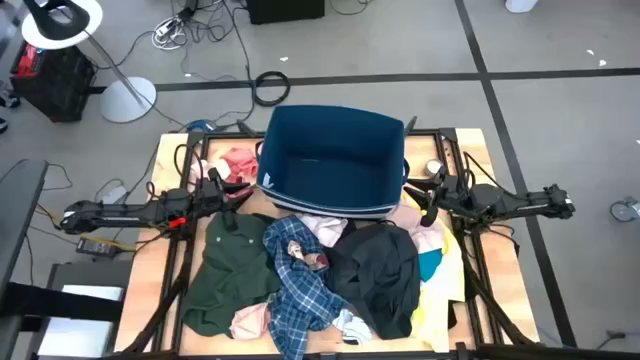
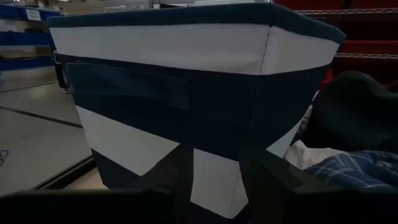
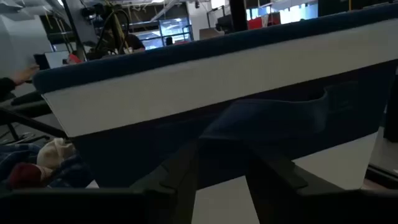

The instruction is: Sort clothes

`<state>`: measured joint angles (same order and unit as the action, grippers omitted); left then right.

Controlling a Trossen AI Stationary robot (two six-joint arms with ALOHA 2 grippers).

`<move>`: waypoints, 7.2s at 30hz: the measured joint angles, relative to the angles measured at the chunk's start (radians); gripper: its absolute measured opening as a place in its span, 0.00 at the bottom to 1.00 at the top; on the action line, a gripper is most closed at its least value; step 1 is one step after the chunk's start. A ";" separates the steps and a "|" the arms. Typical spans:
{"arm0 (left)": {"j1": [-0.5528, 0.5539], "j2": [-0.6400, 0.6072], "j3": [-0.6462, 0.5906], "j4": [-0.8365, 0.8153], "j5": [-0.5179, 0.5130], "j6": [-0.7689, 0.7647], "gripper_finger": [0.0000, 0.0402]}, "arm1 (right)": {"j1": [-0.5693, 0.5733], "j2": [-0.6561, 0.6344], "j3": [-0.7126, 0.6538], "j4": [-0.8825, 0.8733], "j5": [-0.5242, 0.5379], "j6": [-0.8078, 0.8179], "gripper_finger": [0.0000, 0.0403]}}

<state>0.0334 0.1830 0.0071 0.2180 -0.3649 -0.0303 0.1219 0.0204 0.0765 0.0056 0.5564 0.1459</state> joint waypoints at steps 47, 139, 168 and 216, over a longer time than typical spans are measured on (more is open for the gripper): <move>0.000 0.000 0.000 0.000 0.000 0.000 0.33 | 0.000 0.000 0.000 0.000 0.000 0.000 0.32; 0.000 0.000 0.000 0.000 0.000 0.000 0.33 | 0.000 0.000 0.019 -0.001 0.008 -0.039 0.32; 0.000 0.000 0.000 0.000 0.000 0.000 0.33 | 0.000 0.607 0.818 -1.056 -0.251 0.532 0.25; 0.000 0.000 0.000 0.000 0.000 0.000 0.33 | 0.230 1.391 0.858 -0.695 -0.472 0.504 0.26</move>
<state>0.0338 0.1831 0.0072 0.2176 -0.3651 -0.0303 0.3516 1.4118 0.9344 -0.6898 0.0848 0.6496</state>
